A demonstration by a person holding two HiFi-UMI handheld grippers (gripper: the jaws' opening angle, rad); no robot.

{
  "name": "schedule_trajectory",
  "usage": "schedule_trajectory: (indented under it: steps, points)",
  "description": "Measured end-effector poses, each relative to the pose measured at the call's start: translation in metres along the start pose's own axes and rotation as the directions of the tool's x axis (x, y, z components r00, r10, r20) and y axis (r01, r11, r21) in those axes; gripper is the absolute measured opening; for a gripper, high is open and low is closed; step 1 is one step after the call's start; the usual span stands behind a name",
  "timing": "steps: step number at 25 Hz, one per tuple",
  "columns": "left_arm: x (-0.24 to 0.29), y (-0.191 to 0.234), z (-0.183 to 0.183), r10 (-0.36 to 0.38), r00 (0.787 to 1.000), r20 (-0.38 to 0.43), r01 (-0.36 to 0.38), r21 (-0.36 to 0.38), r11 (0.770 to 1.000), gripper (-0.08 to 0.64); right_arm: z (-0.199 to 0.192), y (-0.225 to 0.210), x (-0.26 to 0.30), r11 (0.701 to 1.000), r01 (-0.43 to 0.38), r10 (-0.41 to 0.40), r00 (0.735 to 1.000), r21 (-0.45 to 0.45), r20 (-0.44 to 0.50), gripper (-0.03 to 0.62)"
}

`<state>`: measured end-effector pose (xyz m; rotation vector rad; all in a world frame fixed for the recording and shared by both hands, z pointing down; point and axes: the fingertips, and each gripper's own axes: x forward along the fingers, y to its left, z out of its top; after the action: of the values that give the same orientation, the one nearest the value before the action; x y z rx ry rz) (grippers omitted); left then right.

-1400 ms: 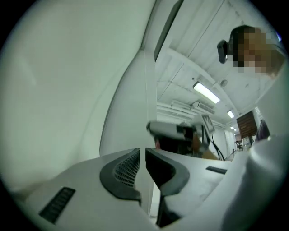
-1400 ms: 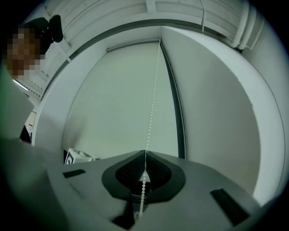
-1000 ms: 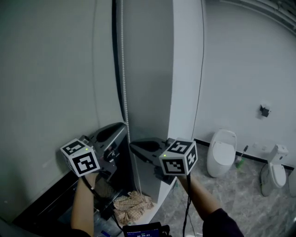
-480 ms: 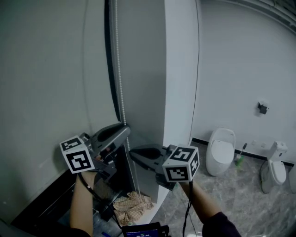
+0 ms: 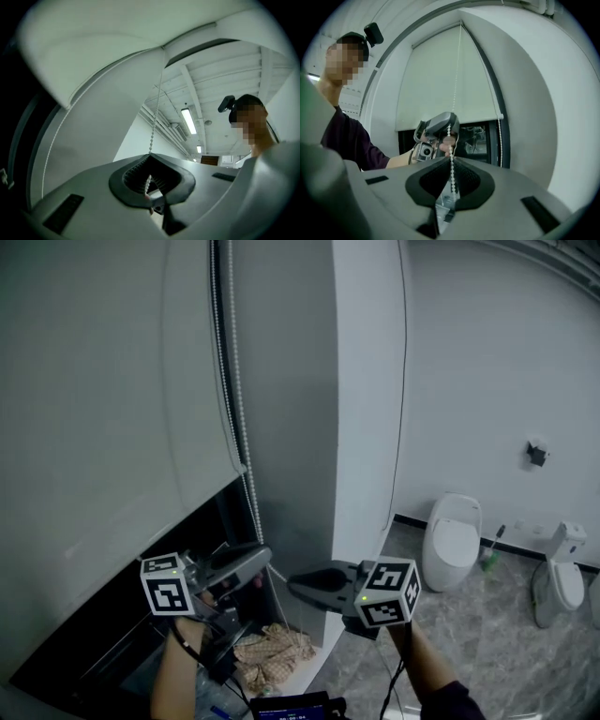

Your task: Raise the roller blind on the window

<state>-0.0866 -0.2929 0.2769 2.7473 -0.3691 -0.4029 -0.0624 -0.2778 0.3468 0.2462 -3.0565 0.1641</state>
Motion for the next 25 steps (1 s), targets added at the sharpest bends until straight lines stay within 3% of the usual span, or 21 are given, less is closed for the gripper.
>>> schedule_trajectory:
  steps: [2, 5, 8, 10, 20, 21, 22, 25]
  points:
    - [-0.009, -0.011, -0.025, -0.009, 1.000, 0.007, 0.009, -0.021, 1.000, 0.011, 0.010, 0.003, -0.021, 0.998, -0.023, 0.016, 0.994, 0.065, 0.108, 0.017]
    - [-0.009, -0.021, -0.056, -0.009, 0.999, -0.043, 0.009, -0.007, 1.000, 0.011, 0.056, 0.004, -0.044, 0.975, -0.139, 0.081, 0.950, 0.173, 0.303, 0.018]
    - [-0.005, -0.020, -0.075, -0.016, 0.997, -0.074, 0.014, -0.028, 1.000, 0.011, 0.100, 0.011, -0.045, 0.950, -0.258, 0.172, 0.904, 0.178, 0.392, 0.028]
    - [-0.002, -0.020, -0.086, -0.015, 0.995, -0.099, 0.011, -0.034, 0.999, 0.011, 0.122, 0.020, -0.042, 0.940, -0.302, 0.217, 0.888, 0.158, 0.407, 0.080]
    - [-0.001, -0.016, -0.112, 0.006, 0.985, -0.171, -0.010, -0.023, 1.000, 0.011, 0.154, 0.023, -0.015, 0.966, -0.243, 0.197, 0.912, 0.088, 0.361, 0.078]
    - [-0.001, -0.015, -0.114, 0.008, 0.985, -0.175, -0.012, -0.025, 1.000, 0.011, 0.152, 0.023, -0.014, 0.969, -0.233, 0.190, 0.916, 0.085, 0.353, 0.072]
    - [-0.001, -0.013, -0.117, 0.015, 0.982, -0.186, -0.019, -0.019, 1.000, 0.011, 0.149, 0.023, -0.012, 0.971, -0.226, 0.187, 0.922, 0.080, 0.338, 0.023]
    - [-0.004, -0.007, -0.130, 0.058, 0.968, -0.245, -0.044, 0.062, 0.997, 0.011, 0.134, 0.024, -0.006, 0.975, -0.211, 0.185, 0.943, 0.068, 0.277, 0.020]
